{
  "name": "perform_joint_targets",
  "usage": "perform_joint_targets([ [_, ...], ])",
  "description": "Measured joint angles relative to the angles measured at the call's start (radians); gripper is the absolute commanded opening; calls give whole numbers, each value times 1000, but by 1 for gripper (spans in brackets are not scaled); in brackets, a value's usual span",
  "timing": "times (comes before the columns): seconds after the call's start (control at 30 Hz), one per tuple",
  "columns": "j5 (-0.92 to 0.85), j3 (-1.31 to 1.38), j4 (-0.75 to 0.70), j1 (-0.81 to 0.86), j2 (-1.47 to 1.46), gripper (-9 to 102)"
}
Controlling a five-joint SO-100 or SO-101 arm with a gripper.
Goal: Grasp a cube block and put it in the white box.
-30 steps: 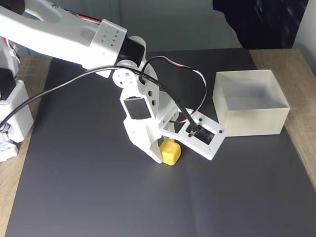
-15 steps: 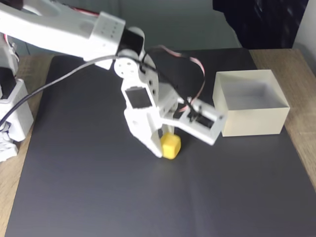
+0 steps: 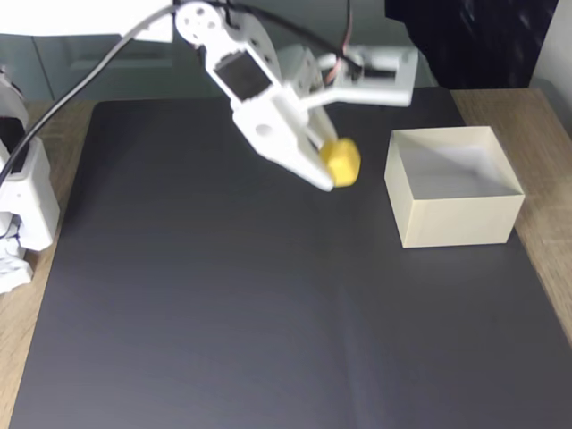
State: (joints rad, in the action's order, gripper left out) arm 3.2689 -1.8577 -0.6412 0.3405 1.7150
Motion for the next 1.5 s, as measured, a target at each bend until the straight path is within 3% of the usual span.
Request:
perform_joint_targets([
  [0.37, -35, 176, 129, -66, 15, 0],
  [0.9, -34, 765, 164, -92, -595, 1],
  [1.5, -34, 845, 176, -91, -785, 2],
])
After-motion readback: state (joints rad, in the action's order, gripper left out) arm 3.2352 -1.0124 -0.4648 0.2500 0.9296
